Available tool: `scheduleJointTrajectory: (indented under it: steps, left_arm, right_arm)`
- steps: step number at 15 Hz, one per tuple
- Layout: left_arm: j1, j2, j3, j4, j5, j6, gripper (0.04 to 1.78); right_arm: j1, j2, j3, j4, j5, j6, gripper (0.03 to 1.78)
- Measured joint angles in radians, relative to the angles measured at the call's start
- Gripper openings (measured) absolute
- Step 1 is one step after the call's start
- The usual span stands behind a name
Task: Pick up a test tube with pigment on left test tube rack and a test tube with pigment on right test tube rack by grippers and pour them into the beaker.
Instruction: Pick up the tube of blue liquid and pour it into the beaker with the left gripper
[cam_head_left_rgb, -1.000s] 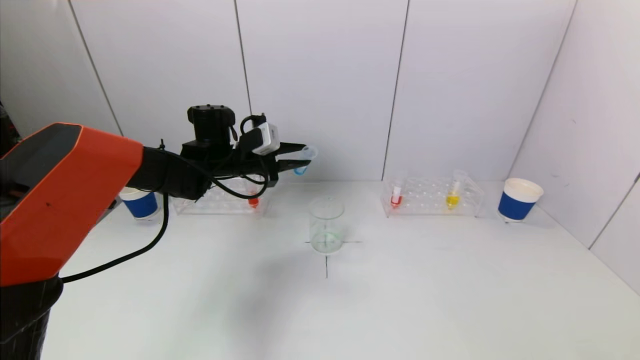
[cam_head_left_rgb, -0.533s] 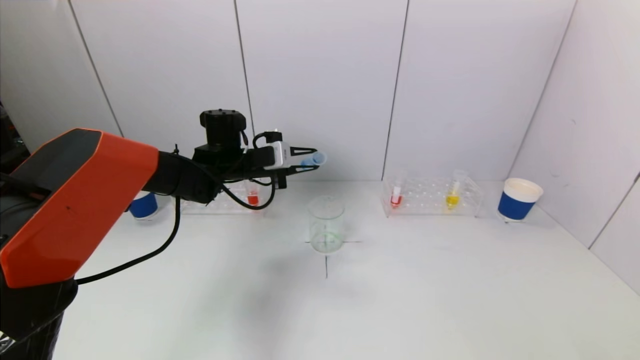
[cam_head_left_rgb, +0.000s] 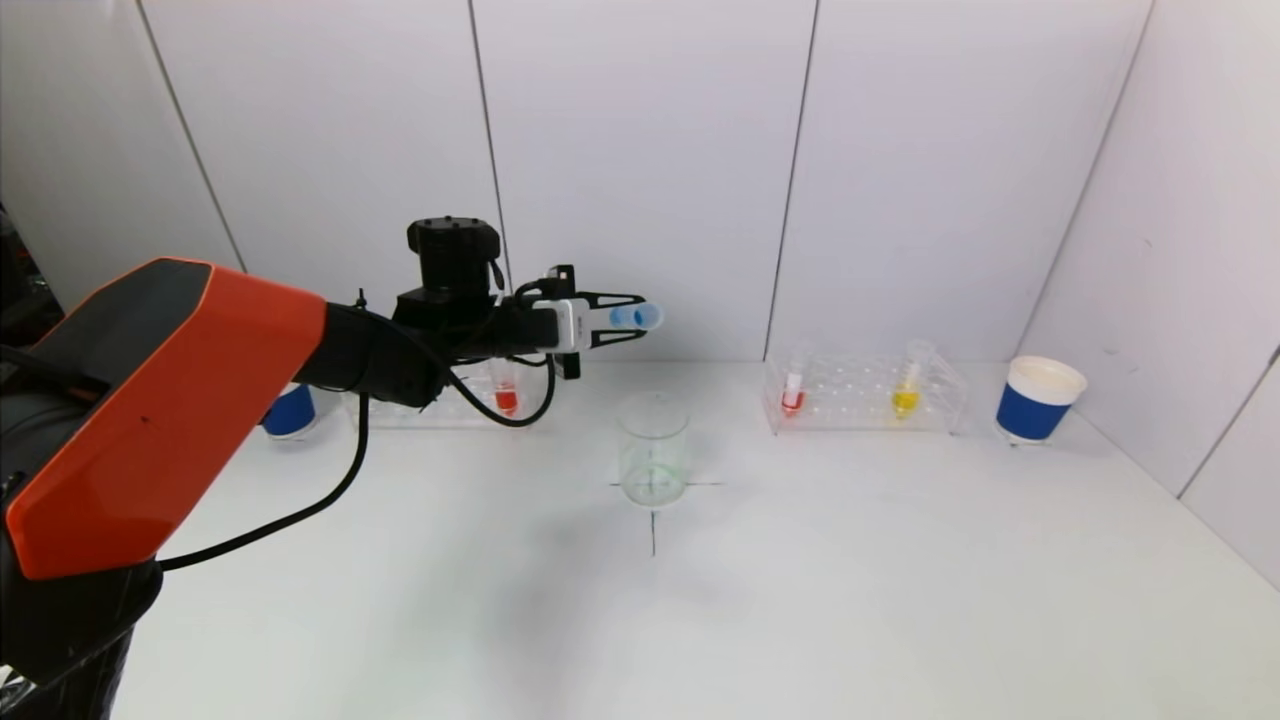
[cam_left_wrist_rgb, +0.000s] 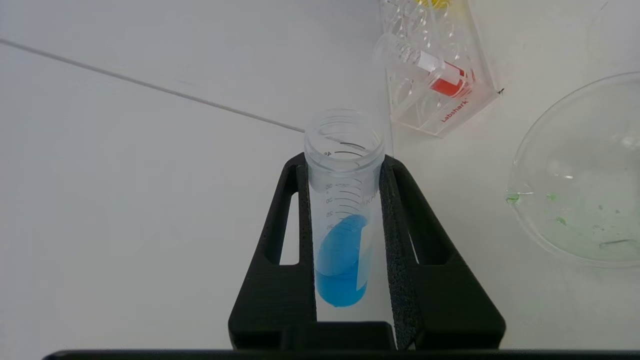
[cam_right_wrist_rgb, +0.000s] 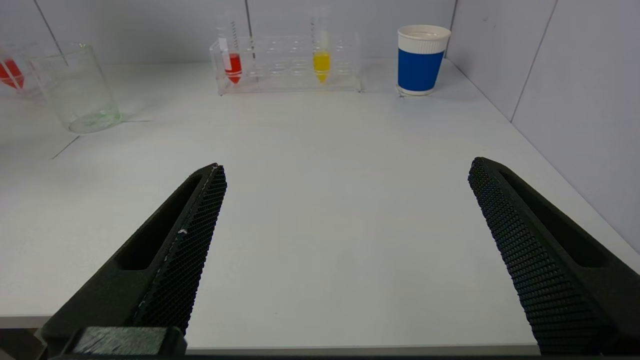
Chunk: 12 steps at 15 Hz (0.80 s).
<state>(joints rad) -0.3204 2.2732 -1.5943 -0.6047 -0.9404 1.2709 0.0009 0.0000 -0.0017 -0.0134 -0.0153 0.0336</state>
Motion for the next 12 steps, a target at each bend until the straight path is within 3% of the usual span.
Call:
scheduleJointTrajectory:
  steps: [6,12]
  left_arm:
    - [-0.001,0.019,-0.029,-0.001,0.024,0.171,0.42]
    - [0.001,0.025,-0.034,-0.001,0.021,0.249,0.42]
  right_arm:
    - [0.000,0.000,0.000,0.000,0.000,0.000,1.76]
    - [0.000,0.000,0.000,0.000,0.000,0.000,1.76]
